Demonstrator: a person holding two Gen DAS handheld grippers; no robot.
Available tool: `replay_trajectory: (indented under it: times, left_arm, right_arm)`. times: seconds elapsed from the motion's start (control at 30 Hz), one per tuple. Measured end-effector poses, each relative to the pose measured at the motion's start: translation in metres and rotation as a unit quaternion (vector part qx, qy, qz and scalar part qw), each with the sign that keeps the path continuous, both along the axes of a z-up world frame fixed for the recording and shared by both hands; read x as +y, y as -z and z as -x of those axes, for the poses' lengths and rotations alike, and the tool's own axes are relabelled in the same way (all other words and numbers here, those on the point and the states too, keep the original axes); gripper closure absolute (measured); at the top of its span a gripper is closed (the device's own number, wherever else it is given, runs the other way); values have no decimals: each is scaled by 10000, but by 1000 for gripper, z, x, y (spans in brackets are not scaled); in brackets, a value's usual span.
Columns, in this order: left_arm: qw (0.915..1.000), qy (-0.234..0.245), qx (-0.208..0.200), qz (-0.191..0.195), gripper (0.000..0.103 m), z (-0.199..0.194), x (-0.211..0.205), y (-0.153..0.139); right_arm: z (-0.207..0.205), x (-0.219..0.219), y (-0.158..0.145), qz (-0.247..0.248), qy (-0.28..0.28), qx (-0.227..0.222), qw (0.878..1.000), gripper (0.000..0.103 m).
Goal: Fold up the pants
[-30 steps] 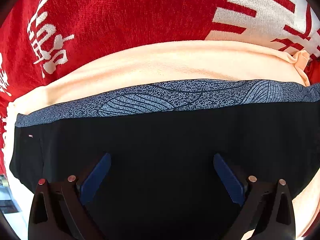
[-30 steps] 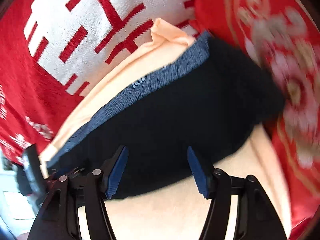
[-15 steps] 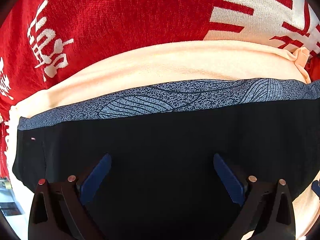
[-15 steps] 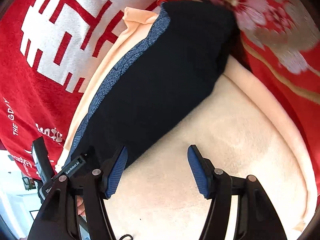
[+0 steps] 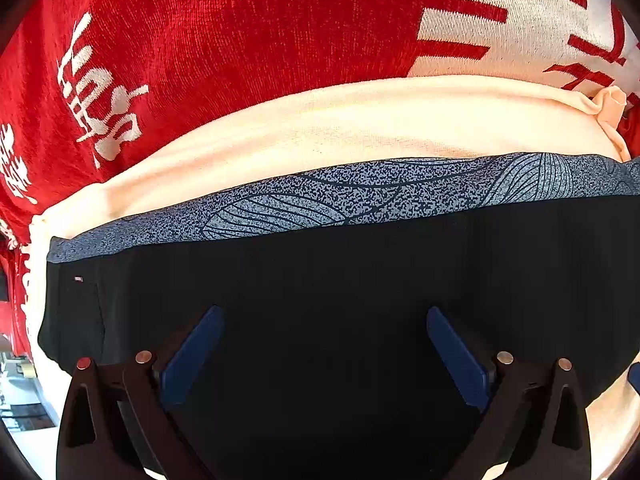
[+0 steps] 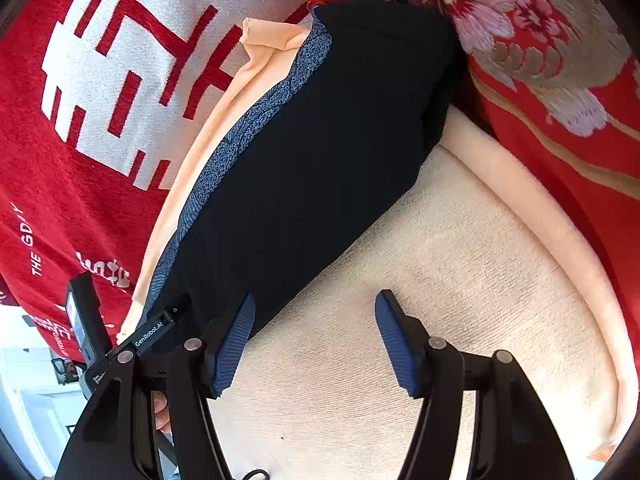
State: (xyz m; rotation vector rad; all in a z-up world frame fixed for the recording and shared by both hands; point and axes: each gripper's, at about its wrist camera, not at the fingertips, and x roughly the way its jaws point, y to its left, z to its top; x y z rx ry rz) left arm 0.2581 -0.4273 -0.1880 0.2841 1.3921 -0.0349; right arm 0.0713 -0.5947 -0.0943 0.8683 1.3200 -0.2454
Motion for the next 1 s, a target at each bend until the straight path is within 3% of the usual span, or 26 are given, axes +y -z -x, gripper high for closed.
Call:
replay_trajectory:
  times: [0.07,0.27,0.4,0.5,0.53,0.6,0.67,0.8,0.93,1.0]
  left_arm:
    - [10000,2,40,4,0,-2,0,-3]
    - [9991,237,-74,353,0,9,-17,-24]
    - [9977,425,-7,533,0,18,-37,-28]
    - [9972,529,123,506,0,24,-52,-19]
    - [9972,542,141,487,0,25,-55,-17]
    - [9973,526,158,490,0,27,-56,-13]
    - [9971,475,183,567,0,27,-55,-11]
    - [9967,430,245,650,0,27,-54,-10]
    - [9969,478,201,599,0,29,-60,-11]
    - [9969,439,208,611,0,30,-59,-11]
  right_arm:
    - [1,-1,-2,47,38,-5,10000,36]
    - [1,-20,-26,887,384,-111,9953,40]
    - [-14,-35,-27,1131,442,-176,9924,56]
    - [-24,-40,-26,1349,356,-68,9902,94]
    - [-27,-40,-29,1402,311,-115,9896,96]
    - [-28,-39,-37,1559,200,-220,9873,96]
    - [-27,-42,-37,1892,80,-36,9819,96]
    - [-18,-40,-35,1446,-84,-169,9893,94]
    - [-3,-35,-26,949,191,-115,9952,59]
    - [3,-31,-20,826,324,-104,9960,57]
